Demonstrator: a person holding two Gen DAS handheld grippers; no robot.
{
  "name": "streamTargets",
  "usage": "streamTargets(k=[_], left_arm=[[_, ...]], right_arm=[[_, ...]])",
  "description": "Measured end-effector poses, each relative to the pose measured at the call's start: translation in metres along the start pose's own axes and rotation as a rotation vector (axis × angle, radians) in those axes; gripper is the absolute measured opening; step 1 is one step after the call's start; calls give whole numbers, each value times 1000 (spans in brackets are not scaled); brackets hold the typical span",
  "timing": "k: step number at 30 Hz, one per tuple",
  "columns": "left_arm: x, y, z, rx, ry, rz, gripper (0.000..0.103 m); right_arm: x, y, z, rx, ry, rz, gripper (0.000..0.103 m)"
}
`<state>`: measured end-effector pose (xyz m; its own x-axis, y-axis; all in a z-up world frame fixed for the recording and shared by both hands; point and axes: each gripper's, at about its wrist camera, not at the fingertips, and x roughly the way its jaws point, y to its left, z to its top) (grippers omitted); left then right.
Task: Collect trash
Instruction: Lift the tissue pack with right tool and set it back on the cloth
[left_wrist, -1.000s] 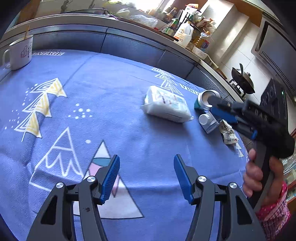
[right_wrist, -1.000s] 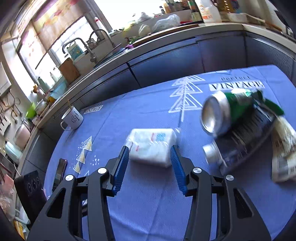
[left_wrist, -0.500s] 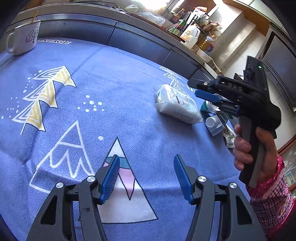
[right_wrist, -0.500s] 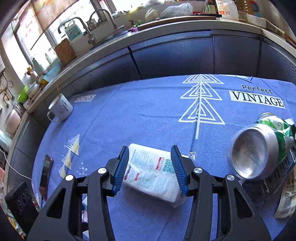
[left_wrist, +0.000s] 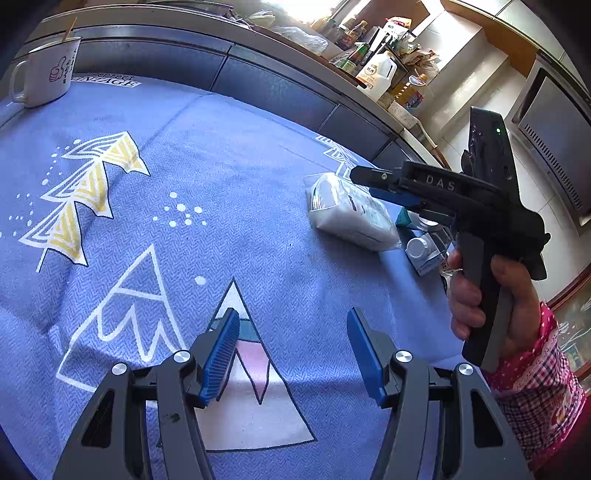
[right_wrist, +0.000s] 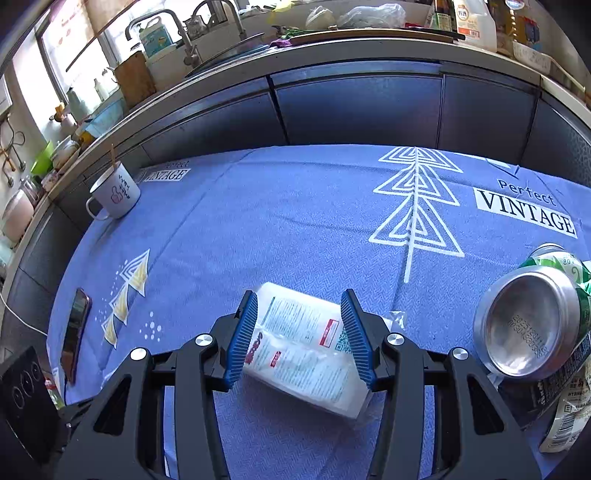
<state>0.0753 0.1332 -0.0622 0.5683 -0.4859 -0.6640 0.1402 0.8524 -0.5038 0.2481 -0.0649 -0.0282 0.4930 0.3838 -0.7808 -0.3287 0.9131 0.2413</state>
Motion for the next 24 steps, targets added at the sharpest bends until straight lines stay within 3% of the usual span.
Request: streamTargets(k=[4, 10, 12, 14, 17, 21, 24], left_arm=[[-1, 1, 0, -4, 1, 2, 60], [-5, 10, 8, -35, -8, -12, 60], [-6, 12, 10, -39, -11, -14, 60], [-8, 11, 12, -37, -15, -12, 60], [-7, 8, 13, -33, -11, -18, 60], [-5, -3, 12, -26, 7, -43, 60], [-3, -16, 9, 5, 14, -47, 60]], right_arm=[[1, 6, -8, -13, 33, 11, 48], [-17, 27, -39, -61, 93, 127, 48], [-25, 32, -44, -91, 78, 133, 47], [-39, 29, -37, -111, 2, 91, 47], [-40, 11, -9, -61, -26, 68, 47], [-11, -15, 23, -13, 12, 0, 48], [8, -25, 16, 39, 100, 45, 48]])
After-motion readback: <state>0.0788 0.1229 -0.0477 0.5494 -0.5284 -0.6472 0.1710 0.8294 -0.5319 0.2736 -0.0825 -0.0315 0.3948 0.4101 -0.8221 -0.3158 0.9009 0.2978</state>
